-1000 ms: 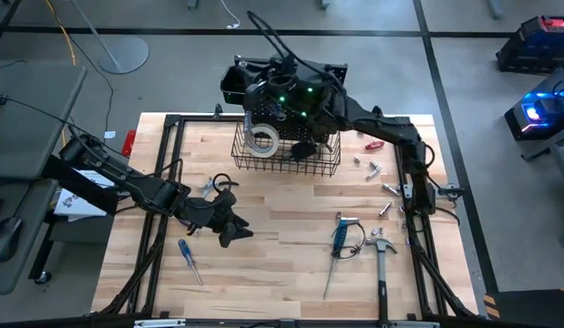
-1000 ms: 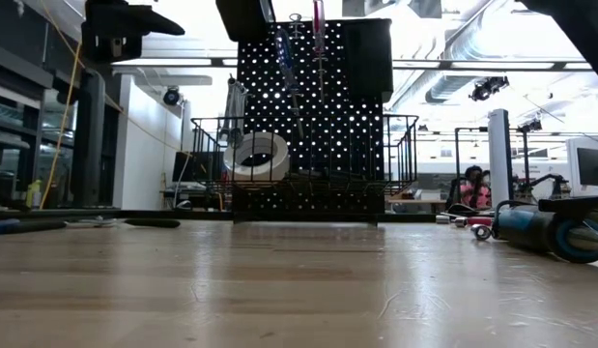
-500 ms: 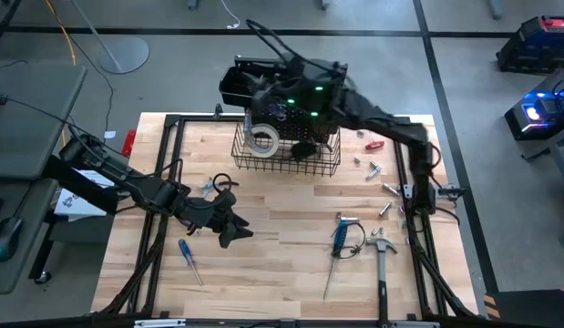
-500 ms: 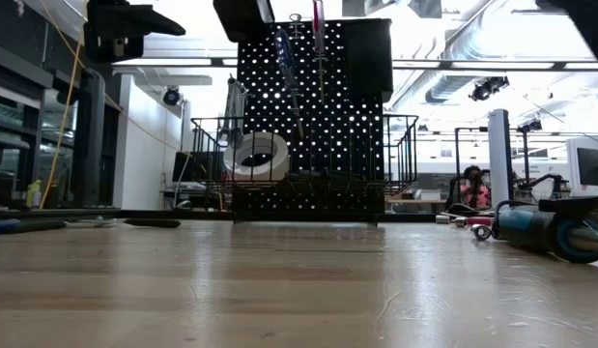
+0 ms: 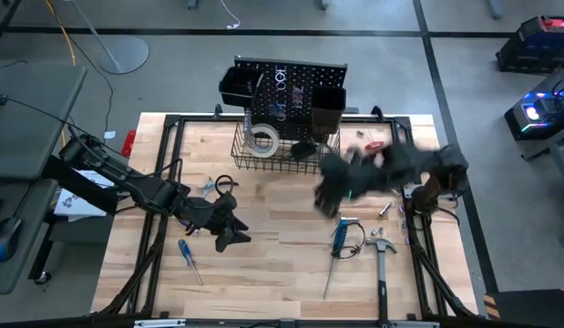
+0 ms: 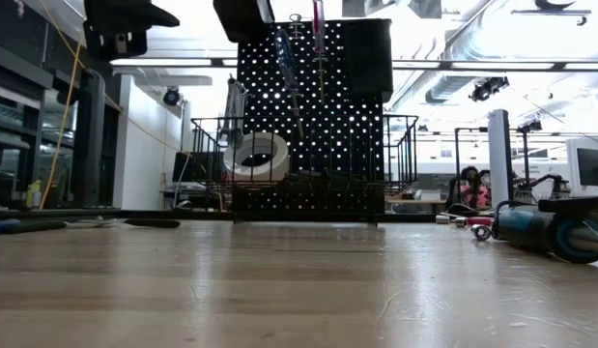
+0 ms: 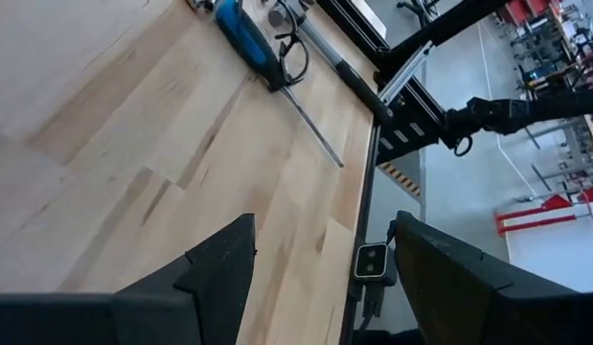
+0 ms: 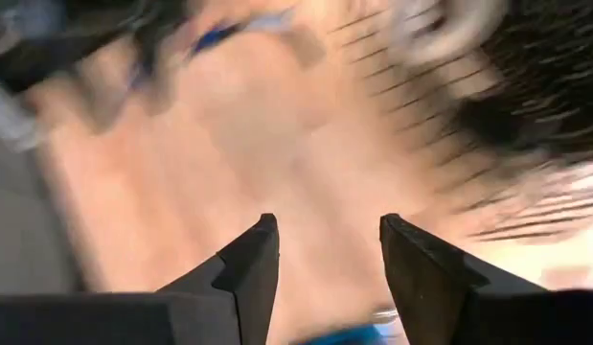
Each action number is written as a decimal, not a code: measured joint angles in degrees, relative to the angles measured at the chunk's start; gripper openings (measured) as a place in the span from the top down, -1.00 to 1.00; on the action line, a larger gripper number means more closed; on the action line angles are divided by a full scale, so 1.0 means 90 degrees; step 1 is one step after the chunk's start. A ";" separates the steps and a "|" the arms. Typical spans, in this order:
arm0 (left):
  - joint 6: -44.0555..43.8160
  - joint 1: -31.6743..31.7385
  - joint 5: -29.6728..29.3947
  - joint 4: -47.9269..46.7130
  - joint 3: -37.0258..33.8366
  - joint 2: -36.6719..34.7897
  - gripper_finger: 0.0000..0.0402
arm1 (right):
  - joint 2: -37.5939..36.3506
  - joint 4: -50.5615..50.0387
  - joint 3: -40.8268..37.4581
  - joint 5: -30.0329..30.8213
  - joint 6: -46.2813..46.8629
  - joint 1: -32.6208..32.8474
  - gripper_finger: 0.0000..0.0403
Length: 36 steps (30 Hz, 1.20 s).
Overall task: Hang tools onto peg board
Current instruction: Put the extension bar in the left black bin on the pegboard
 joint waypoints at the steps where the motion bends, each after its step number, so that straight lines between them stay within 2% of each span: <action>1: 0.0002 0.0001 0.0022 0.0006 0.0000 0.0000 -0.16 | -0.0004 0.0148 -0.0325 -0.0206 0.0281 0.0249 0.15; 4: 0.0005 0.0025 0.0226 0.0003 0.0000 0.0000 -0.16 | -0.0022 0.0033 -0.1475 -0.0981 0.1782 0.0806 0.15; 7: 0.0007 0.0024 0.0467 0.0009 0.0000 0.0002 -0.16 | -0.0161 0.0131 -0.3128 -0.1893 0.3446 0.1215 0.15; 9: 0.0011 0.0026 0.0485 0.0002 0.0002 0.0002 -0.16 | -0.0288 0.0857 -0.4074 -0.2253 0.4417 0.1396 0.15; 12: 0.0010 0.0026 0.0485 0.0001 0.0002 0.0002 -0.16 | -0.0599 0.0970 -0.5290 -0.2598 0.5960 0.1520 0.15; 16: -0.0003 0.0026 0.0478 0.0009 0.0002 0.0002 -0.16 | -0.1110 0.1113 -0.6811 -0.2532 0.7843 0.1376 0.15; 21: -0.0107 0.0038 0.0471 0.0018 0.0002 0.0002 -0.16 | -0.2367 0.1434 -0.8545 -0.2241 0.9528 0.1087 0.15; 28: -0.0183 0.0092 0.0391 0.0042 0.0002 0.0002 -0.16 | -0.3919 0.2748 -1.0654 -0.1935 0.9632 0.0022 0.15; 36: -0.0387 0.0148 0.0384 0.0039 0.0001 0.0002 -0.16 | -0.4128 0.4276 -1.1937 -0.2042 0.9479 -0.0992 0.15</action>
